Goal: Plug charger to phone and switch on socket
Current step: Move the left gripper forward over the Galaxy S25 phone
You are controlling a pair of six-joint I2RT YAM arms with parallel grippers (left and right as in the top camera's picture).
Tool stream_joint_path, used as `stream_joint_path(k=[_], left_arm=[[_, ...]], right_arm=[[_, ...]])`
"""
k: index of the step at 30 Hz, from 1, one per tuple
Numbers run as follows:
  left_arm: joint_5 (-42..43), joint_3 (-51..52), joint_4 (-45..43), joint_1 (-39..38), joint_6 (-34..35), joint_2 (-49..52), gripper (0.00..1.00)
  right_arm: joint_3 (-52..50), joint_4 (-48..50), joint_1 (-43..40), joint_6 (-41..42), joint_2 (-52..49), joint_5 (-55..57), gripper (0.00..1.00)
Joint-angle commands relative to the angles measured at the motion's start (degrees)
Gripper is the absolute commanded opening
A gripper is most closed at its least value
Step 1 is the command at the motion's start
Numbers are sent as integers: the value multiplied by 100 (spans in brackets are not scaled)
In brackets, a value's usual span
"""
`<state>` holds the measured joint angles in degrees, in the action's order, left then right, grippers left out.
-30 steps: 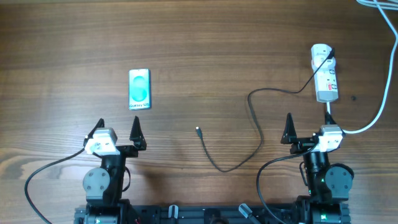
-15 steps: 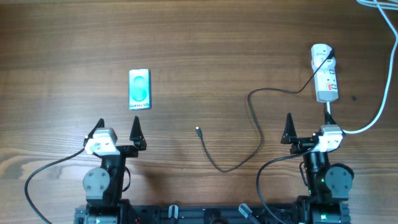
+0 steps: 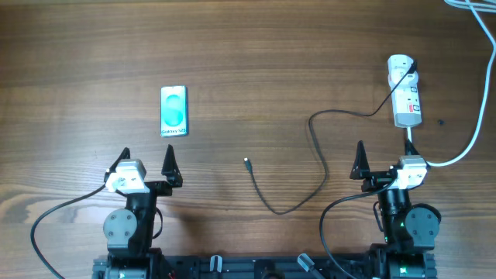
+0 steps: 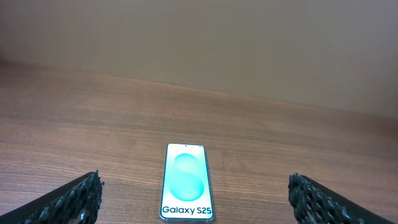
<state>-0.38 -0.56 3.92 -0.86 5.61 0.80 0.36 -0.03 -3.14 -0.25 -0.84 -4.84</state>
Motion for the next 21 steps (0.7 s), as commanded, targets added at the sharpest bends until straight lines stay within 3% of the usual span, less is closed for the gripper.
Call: stream_joint_path(k=[1,6,10,16,21], left_arm=[[164,22,-455,-42,-42,-37,100],[1919,-533,-929,-42,-15,-37,100],[2120,-1408,-798,-42,584,13,100],[2114,-3764,699,-42,708,1010,100],[2109,-6363,2612,-42,660,3051,100]], right_arm=[[-7,15,26,61,42,76,100],[-7,15,26,63,42,76,100],[-7,15,26,63,42,76,100],[-7,15,26,61,42,76,100],[-7,15,26,61,42,74,100]])
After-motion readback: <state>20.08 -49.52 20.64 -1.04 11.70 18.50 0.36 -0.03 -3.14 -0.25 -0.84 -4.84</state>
